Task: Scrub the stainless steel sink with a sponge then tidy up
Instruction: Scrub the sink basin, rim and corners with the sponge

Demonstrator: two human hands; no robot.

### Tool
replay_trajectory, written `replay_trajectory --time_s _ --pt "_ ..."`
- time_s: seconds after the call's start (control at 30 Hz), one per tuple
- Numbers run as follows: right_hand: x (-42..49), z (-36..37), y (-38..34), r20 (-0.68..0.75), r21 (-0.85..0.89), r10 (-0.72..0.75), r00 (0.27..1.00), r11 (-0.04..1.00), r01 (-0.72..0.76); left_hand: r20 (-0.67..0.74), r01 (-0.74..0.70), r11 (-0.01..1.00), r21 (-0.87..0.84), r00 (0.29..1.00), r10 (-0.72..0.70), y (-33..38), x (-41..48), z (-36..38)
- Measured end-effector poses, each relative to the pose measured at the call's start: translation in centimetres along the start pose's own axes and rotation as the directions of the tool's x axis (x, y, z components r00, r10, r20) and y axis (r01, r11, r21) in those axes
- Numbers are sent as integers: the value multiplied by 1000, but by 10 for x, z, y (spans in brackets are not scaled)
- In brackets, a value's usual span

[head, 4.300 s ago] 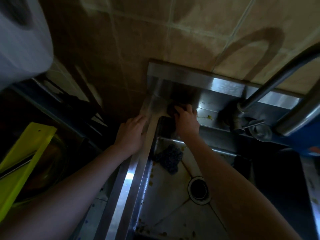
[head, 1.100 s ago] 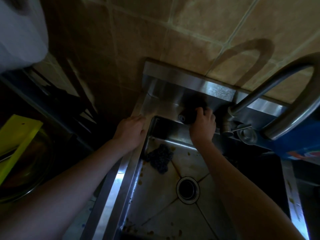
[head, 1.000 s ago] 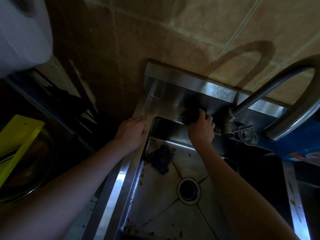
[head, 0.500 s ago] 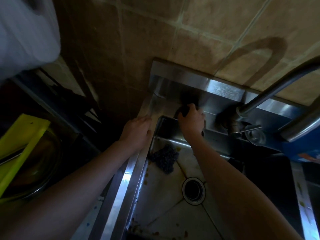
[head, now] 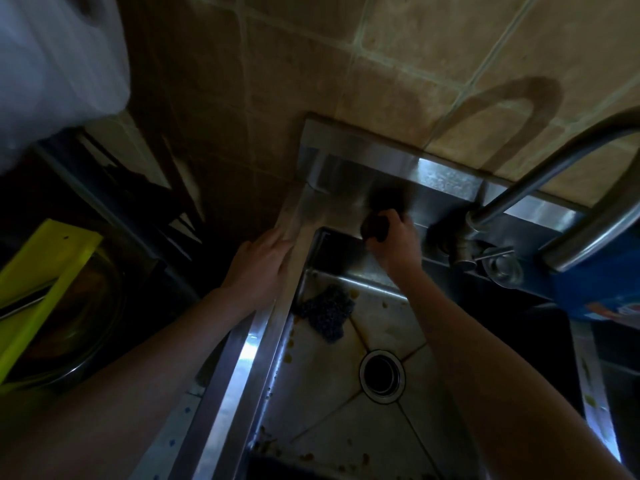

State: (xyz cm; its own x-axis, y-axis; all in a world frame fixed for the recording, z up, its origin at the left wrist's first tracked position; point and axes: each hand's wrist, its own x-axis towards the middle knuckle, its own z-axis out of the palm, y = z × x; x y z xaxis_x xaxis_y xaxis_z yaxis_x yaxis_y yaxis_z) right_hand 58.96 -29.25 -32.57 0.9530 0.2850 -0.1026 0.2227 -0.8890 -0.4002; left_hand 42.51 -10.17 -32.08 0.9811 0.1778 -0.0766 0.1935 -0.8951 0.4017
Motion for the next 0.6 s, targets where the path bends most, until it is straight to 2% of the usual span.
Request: replay_trajectory --time_s 0.23,0.33,0.47,0.6 --pt "2 -11 9 -32 30 133 991 991 -132 5 49 997 -52 999 -49 -2 -41 -9" --pt "3 -5 -6 -23 43 112 993 993 -111 24 94 996 12 995 -94 -9 -58 -7" --pt "0 2 -23 20 64 21 1000 998 -23 17 150 989 -4 989 -150 -19 -78 -4" --pt "-5 -1 -4 3 -42 18 1000 999 -18 26 156 988 -3 987 -156 -19 -85 -5"
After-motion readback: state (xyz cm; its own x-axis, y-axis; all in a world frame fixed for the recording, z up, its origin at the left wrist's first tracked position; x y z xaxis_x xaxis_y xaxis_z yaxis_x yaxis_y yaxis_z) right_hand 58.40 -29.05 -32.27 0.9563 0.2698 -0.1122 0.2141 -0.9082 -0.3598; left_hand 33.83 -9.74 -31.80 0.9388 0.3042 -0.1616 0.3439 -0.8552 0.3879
